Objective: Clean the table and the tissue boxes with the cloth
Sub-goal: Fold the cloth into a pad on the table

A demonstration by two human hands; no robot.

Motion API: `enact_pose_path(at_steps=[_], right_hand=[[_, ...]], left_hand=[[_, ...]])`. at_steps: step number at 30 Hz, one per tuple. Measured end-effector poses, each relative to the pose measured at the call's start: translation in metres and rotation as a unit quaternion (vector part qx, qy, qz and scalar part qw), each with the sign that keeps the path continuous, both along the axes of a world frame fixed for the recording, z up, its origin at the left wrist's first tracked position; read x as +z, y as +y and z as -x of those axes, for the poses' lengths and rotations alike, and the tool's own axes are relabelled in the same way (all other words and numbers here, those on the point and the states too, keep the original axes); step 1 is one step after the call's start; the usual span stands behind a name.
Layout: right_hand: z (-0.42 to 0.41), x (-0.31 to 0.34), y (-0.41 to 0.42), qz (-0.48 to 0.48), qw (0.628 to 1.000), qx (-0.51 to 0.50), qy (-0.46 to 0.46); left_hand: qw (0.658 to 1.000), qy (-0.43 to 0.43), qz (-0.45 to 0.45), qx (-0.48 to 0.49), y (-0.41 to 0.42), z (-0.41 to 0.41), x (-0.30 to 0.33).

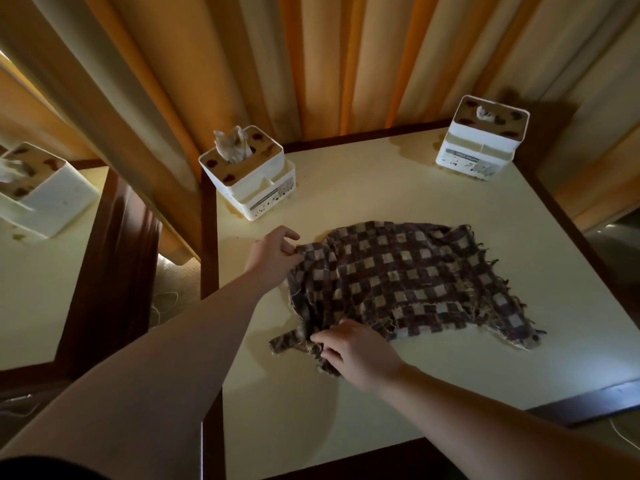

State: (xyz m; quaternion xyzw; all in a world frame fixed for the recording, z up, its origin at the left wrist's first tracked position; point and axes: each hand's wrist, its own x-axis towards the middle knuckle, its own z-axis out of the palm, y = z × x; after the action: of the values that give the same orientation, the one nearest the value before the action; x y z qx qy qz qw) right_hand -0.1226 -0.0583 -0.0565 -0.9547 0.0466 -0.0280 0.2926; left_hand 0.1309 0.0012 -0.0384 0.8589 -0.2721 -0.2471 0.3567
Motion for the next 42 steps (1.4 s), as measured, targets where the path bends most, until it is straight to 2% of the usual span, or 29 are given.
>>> enact_pose_path(at_steps=[5, 13, 19, 28, 32, 34, 37, 40, 42], right_hand=[[0.015, 0.033, -0.042, -0.026, 0.997, -0.047, -0.061], [0.072, 0.067, -0.121, -0.057, 0.978, -0.184, -0.079], [0.121, 0.072, -0.172, -0.083, 0.956, -0.279, -0.040], [0.177, 0.055, -0.232, -0.094, 0.940, -0.329, -0.003], [0.190, 0.050, -0.253, -0.106, 0.924, -0.366, 0.043], [0.186, 0.049, -0.261, -0.105, 0.921, -0.367, 0.077], [0.159, 0.050, -0.274, -0.054, 0.942, -0.316, 0.097], [0.110, 0.053, -0.284, -0.024, 0.962, -0.253, 0.104], [0.074, 0.053, -0.289, -0.004, 0.970, -0.218, 0.108]], left_hand=[[0.999, 0.004, 0.026, -0.020, -0.021, 0.010, 0.038], [0.996, -0.008, 0.047, -0.079, -0.094, 0.063, 0.078], [0.993, 0.002, 0.041, -0.111, -0.161, 0.119, 0.080], [0.993, 0.007, 0.024, -0.116, -0.245, 0.175, 0.063], [0.982, 0.079, 0.010, -0.169, -0.255, 0.185, 0.051], [0.984, 0.074, 0.006, -0.164, -0.249, 0.181, 0.044], [0.996, 0.006, -0.004, -0.091, -0.229, 0.163, 0.034], [0.990, -0.072, -0.092, -0.080, -0.208, 0.142, 0.024], [0.984, -0.070, -0.143, -0.073, -0.200, 0.135, 0.018]])
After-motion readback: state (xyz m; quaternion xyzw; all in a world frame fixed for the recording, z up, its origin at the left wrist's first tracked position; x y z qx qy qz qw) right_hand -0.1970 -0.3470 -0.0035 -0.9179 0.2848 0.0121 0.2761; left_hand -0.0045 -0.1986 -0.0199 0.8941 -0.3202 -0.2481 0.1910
